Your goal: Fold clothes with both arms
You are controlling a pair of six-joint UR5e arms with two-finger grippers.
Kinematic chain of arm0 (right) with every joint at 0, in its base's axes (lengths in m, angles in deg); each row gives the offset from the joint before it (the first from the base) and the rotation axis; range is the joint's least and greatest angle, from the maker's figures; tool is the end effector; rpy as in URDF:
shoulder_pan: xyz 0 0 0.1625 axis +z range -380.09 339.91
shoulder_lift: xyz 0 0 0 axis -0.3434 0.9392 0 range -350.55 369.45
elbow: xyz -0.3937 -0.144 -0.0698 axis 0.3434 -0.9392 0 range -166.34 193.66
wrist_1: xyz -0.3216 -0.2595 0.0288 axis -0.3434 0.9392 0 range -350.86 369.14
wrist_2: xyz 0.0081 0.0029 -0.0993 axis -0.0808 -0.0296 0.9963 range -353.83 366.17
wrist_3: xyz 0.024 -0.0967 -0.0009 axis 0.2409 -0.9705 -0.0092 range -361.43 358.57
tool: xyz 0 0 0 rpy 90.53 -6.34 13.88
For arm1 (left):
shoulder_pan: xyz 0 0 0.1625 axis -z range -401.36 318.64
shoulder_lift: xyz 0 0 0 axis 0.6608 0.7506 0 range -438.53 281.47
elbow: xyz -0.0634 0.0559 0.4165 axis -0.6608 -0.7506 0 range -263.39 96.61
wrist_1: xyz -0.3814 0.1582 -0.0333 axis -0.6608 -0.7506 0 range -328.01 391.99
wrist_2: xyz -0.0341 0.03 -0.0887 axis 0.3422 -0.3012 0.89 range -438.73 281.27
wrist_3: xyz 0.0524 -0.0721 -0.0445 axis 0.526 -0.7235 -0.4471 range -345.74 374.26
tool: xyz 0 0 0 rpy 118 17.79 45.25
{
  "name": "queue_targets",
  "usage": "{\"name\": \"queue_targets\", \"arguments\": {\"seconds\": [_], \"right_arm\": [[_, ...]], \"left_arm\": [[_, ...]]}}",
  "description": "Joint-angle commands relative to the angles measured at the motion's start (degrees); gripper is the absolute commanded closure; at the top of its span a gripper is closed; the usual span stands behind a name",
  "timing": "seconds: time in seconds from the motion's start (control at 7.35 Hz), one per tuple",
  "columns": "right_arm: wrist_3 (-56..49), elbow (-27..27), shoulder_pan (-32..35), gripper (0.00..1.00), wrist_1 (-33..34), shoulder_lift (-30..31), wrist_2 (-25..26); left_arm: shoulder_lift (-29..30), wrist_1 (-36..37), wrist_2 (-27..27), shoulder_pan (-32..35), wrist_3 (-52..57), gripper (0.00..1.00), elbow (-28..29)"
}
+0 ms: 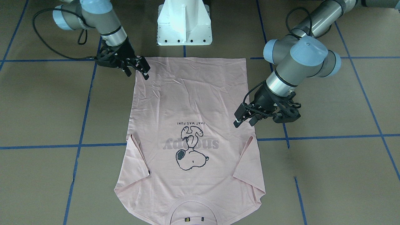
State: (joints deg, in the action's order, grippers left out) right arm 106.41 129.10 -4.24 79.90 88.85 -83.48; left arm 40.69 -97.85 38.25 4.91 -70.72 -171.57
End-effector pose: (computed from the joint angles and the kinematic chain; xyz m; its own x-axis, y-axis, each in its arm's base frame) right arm -0.4771 -0.2747 0.3243 0.4364 0.4423 0.7835 -0.4324 0.8668 -0.2485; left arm 0.4038 -0.5494 0.2955 0.2975 -0.1981 -0.9339 0.3299 0.9393 -0.0942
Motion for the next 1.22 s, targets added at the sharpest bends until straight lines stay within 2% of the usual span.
{"name": "queue_targets", "arguments": {"seconds": [0.0, 0.27, 0.82, 0.95, 1.09], "right_arm": [[9.5, 4.2, -10.2, 0.08, 8.7, 0.5, 8.7], [12.1, 4.7, -12.9, 0.11, 13.7, 1.1, 9.3], [14.2, 3.2, -13.9, 0.23, 13.8, 1.3, 9.3], [14.2, 3.1, -13.8, 0.28, 13.9, 1.2, 9.2], [14.2, 3.0, -13.7, 0.46, 13.9, 1.3, 9.2]], "left_arm": [[-1.4, -0.1, -0.1, 0.0, -0.1, 0.25, -0.9], [-1.9, -0.1, -0.2, -0.1, 0.0, 0.24, -1.5], [-1.9, -0.1, -0.3, -0.2, 0.0, 0.24, -1.5], [-1.9, -0.1, -0.3, -0.2, 0.0, 0.24, -1.4], [-1.9, -0.1, -0.3, -0.2, 0.1, 0.24, -1.2]]}}
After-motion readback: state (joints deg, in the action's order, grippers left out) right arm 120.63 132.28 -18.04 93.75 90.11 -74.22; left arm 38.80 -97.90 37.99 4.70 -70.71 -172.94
